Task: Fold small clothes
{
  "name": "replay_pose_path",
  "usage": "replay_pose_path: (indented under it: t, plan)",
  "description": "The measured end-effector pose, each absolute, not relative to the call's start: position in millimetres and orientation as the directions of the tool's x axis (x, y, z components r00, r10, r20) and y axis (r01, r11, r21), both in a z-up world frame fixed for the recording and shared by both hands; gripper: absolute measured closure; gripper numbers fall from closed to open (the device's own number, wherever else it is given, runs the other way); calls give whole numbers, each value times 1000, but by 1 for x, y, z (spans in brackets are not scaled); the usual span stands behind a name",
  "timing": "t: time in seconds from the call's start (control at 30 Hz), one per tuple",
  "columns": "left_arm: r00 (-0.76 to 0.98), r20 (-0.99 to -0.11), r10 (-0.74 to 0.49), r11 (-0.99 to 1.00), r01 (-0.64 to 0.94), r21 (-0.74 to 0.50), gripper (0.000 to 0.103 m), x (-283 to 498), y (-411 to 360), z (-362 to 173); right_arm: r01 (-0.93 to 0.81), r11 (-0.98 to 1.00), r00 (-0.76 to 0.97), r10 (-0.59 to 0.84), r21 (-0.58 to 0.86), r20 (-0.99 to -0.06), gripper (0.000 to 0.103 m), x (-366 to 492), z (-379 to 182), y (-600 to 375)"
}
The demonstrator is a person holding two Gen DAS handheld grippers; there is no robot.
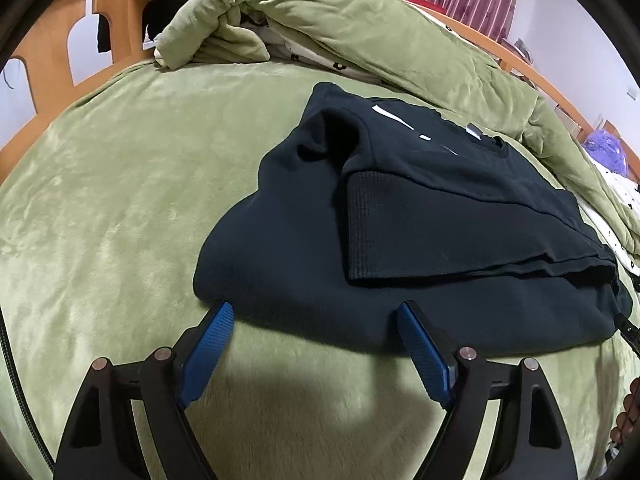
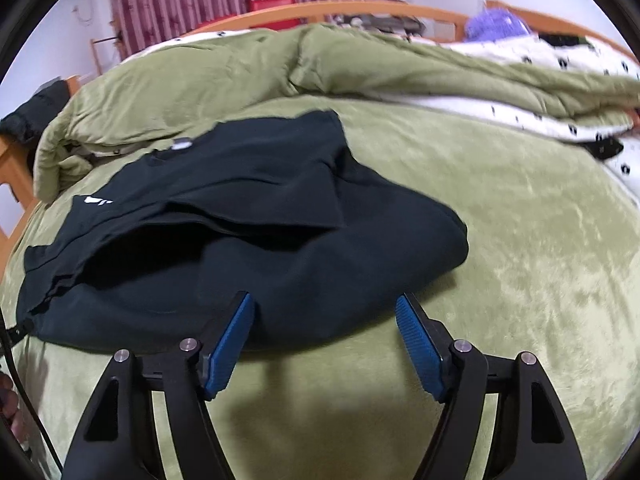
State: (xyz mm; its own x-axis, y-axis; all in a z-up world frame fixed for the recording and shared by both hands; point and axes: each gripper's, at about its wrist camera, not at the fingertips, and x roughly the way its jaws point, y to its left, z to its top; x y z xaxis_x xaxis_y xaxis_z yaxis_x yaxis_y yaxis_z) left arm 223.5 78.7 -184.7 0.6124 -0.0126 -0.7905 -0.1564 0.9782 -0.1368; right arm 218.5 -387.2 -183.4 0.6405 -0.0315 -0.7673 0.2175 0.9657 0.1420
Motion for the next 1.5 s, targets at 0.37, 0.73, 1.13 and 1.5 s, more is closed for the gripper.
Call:
replay_pose_path:
  t: [0.37, 0.73, 1.13, 1.5]
  plan:
    - [616, -788, 13, 989, -122, -79, 29, 250, 71, -194, 233, 960, 574, -5, 158, -819, 23, 268, -222, -397]
    - [634, -773, 19, 992, -110, -66, 86, 255, 56, -187, 127, 978, 634, 48, 166, -771, 86, 266, -218, -379]
    - [689, -721, 73, 989, -143, -37, 96, 199, 49, -164, 101, 968, 684, 100, 230, -722, 92, 215, -194, -381]
    - [677, -735, 42, 990, -125, -58, 96, 121, 58, -162, 109, 969, 667, 95, 223, -739, 92, 138, -184, -377]
